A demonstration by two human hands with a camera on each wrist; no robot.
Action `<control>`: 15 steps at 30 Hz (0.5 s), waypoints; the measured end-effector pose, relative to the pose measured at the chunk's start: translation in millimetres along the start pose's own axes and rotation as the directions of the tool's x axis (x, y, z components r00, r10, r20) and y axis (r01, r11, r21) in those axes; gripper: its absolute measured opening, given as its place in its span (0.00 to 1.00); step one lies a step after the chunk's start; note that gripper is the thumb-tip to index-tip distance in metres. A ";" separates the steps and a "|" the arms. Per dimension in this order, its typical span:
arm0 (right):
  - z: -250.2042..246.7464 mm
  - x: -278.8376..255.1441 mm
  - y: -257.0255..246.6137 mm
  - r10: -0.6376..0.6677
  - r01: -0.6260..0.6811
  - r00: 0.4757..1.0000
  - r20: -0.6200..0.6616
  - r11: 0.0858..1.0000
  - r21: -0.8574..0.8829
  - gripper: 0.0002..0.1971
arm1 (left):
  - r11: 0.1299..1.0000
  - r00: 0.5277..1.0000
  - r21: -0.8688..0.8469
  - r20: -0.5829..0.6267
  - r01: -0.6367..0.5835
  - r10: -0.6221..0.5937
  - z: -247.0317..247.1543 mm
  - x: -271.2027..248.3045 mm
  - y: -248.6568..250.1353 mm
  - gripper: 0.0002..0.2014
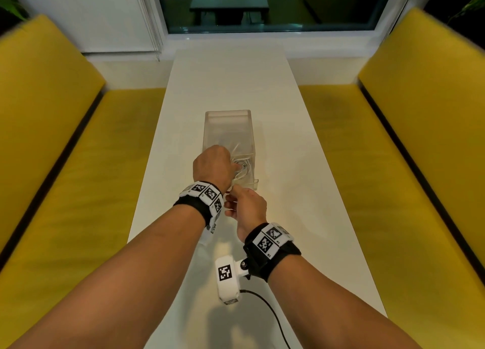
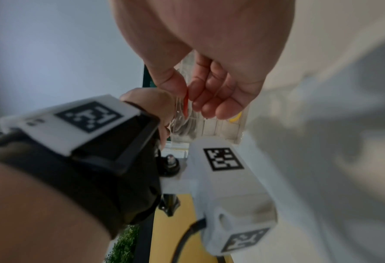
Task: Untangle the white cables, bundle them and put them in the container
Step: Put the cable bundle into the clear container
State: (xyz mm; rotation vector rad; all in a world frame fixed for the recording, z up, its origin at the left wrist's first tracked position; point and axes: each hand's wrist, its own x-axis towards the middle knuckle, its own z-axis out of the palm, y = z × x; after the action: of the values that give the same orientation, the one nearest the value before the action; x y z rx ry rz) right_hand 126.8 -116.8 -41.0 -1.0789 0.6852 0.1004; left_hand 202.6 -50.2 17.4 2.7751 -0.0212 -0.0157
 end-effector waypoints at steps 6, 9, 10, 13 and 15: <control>-0.1 -0.6 -1.7 0.010 -0.010 1.000 -0.007 1.000 0.004 0.03 | 0.997 0.999 -0.064 0.016 0.036 -0.035 2.1 -0.1 1.0 0.18; -0.4 -0.7 -2.0 0.007 -0.007 1.000 0.000 1.000 0.013 0.02 | 0.978 0.999 -0.207 0.028 -0.031 0.038 2.2 -4.1 -10.4 0.11; 0.0 -0.8 -2.1 0.002 -0.002 1.000 0.001 1.000 0.016 0.02 | 0.964 0.996 -0.256 0.037 -0.072 0.085 1.6 -7.2 -13.3 0.08; -0.5 -2.0 -1.4 -0.006 0.006 1.000 0.004 1.000 0.026 0.03 | 0.911 0.968 -0.338 0.000 -0.238 0.253 2.7 -16.5 -23.9 0.02; -2.1 -3.1 -1.8 -0.006 0.005 1.000 0.010 1.000 0.023 0.03 | 0.895 0.940 -0.287 -0.094 -0.341 0.328 5.8 -20.5 -31.6 0.05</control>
State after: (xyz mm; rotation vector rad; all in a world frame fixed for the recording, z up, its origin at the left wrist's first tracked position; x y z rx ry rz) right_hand 124.1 -118.6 -38.5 -1.0579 0.6728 0.0931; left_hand 182.5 -22.4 0.8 2.4311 -0.4493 0.1203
